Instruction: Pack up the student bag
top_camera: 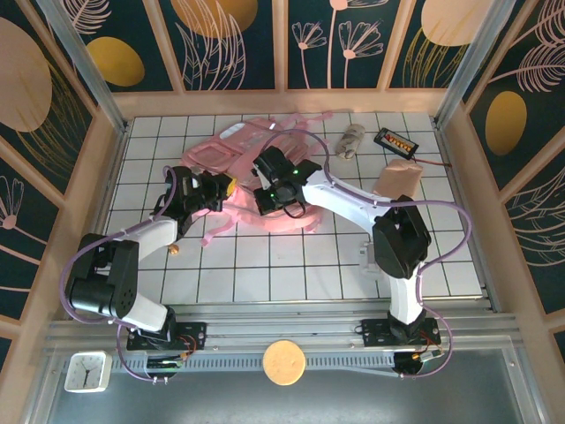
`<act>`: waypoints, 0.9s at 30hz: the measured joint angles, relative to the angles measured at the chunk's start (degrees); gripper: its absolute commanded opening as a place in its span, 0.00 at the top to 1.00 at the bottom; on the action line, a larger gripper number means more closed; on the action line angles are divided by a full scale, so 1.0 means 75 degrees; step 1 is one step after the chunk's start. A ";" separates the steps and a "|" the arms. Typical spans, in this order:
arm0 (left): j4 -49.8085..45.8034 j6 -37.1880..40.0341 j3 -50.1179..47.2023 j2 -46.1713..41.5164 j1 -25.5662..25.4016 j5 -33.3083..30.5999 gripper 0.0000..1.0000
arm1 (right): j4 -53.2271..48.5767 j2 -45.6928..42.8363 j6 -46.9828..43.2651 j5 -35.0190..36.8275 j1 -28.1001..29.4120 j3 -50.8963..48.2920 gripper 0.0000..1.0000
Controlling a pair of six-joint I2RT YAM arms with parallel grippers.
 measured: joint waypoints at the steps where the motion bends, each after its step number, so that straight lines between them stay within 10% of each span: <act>1: 0.0003 0.0003 -0.0029 -0.0023 0.0000 0.0000 1.00 | -0.0015 0.0000 0.0000 0.0000 0.0000 -0.0003 1.00; 27: -0.0694 0.1046 -0.0315 -0.0382 0.0688 0.0985 1.00 | 0.1632 -0.1897 -0.0629 -0.2573 -0.1789 -0.2731 1.00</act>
